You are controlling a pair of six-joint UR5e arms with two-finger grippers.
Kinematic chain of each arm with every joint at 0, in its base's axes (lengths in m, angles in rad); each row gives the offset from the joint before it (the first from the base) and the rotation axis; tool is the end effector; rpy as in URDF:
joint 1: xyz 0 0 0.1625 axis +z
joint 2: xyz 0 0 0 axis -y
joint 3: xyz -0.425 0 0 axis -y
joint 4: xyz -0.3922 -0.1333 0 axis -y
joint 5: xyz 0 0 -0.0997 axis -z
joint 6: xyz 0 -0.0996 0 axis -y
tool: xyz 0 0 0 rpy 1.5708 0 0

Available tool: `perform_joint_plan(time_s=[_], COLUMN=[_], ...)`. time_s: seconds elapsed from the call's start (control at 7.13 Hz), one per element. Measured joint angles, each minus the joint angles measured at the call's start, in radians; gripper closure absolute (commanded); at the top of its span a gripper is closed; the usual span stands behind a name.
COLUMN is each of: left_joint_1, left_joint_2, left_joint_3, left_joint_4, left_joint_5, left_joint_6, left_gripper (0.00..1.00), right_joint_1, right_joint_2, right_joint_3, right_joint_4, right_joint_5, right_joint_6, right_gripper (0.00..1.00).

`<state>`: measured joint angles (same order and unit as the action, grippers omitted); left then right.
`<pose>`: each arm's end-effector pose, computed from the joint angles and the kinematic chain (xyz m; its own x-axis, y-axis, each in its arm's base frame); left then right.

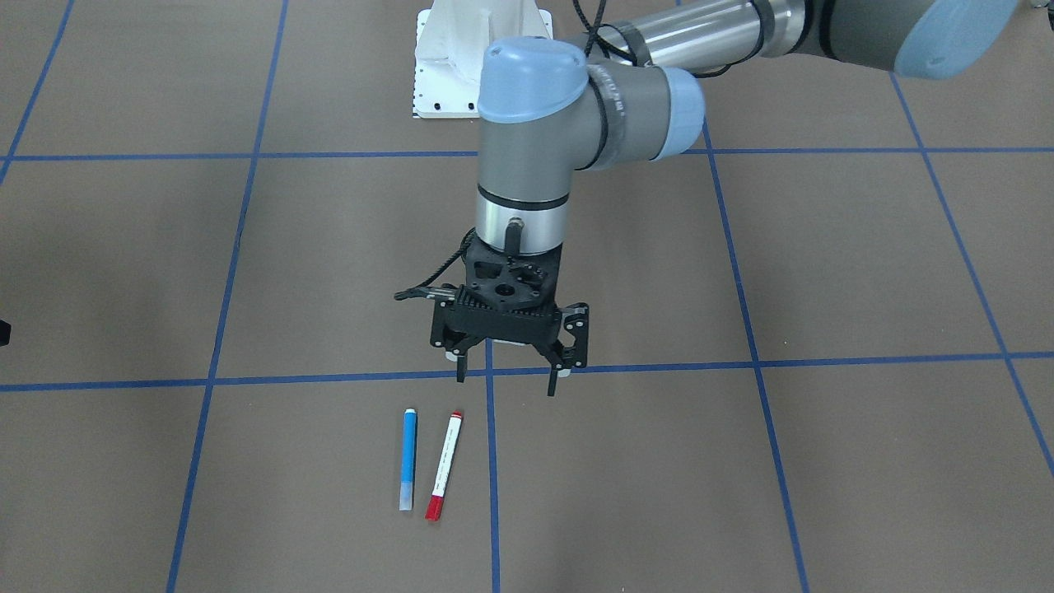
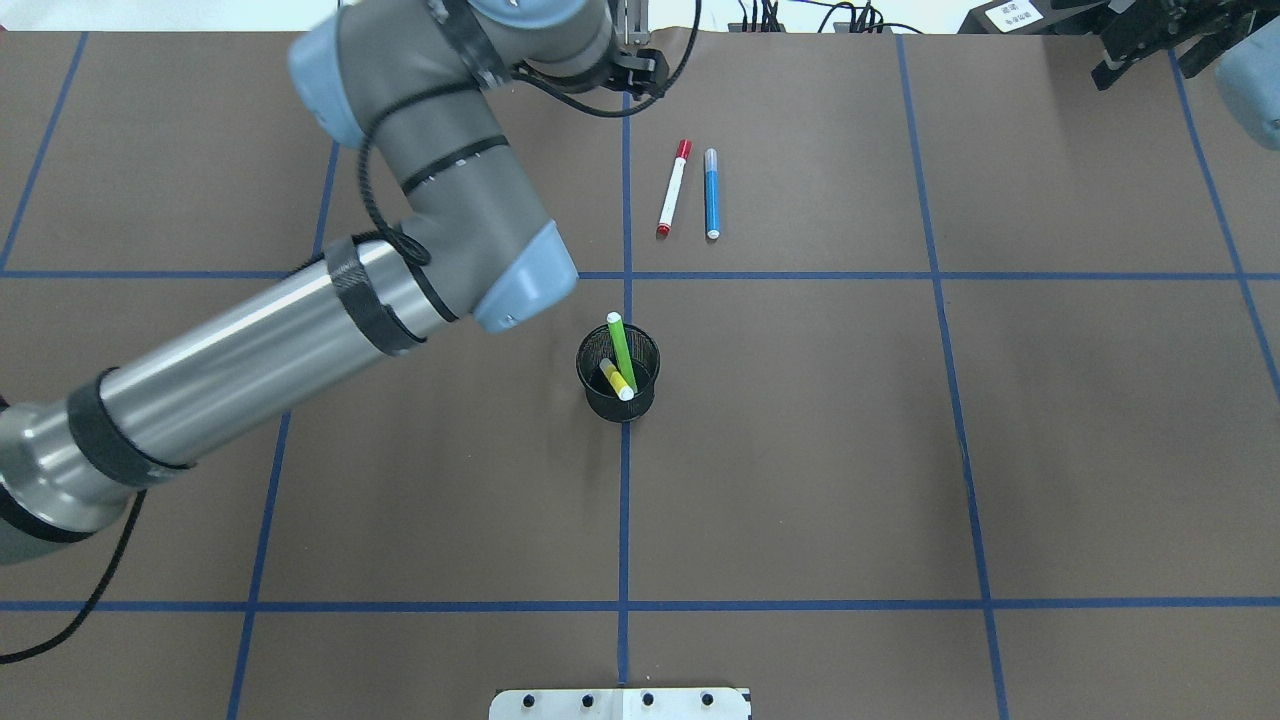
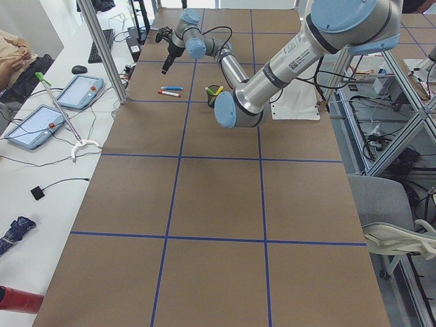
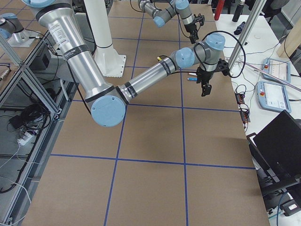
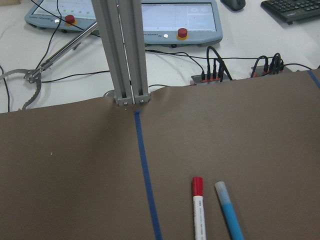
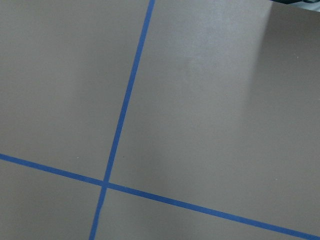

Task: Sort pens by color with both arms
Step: 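Retract the left arm while the right arm moves toward the pen cup, then lower the right gripper into the cup toward the highlighters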

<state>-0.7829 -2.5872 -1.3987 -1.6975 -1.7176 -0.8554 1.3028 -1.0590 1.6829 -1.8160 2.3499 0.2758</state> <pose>0.4546 -0.6198 0.0664 0.7036 0.2153 -0.6772 0.1996 0.8548 0.4791 -0.1098 -0.6390 0.3329 0.6610 -0.1783 0.7289 0.0686 0.9816 0.1780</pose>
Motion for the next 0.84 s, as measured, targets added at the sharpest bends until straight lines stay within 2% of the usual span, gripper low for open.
perform_joint_plan(time_s=[0.42,0.84], left_joint_1=[-0.174,-0.357], left_joint_2=[0.114,0.246], left_joint_3=[-0.175,-0.214], left_joint_4=[0.235,0.269], left_joint_5=[-0.222,-0.403], left_joint_6=[0.289,0.624], left_gripper=[0.00,0.00], right_joint_1=[-0.113,-0.246], right_joint_2=[0.114,0.270], right_joint_3=[0.038,0.001], right_joint_4=[-0.002,-0.046], right_joint_5=[-0.002,-0.032], right_joint_6=[0.342,0.586], right_gripper=[0.00,0.00])
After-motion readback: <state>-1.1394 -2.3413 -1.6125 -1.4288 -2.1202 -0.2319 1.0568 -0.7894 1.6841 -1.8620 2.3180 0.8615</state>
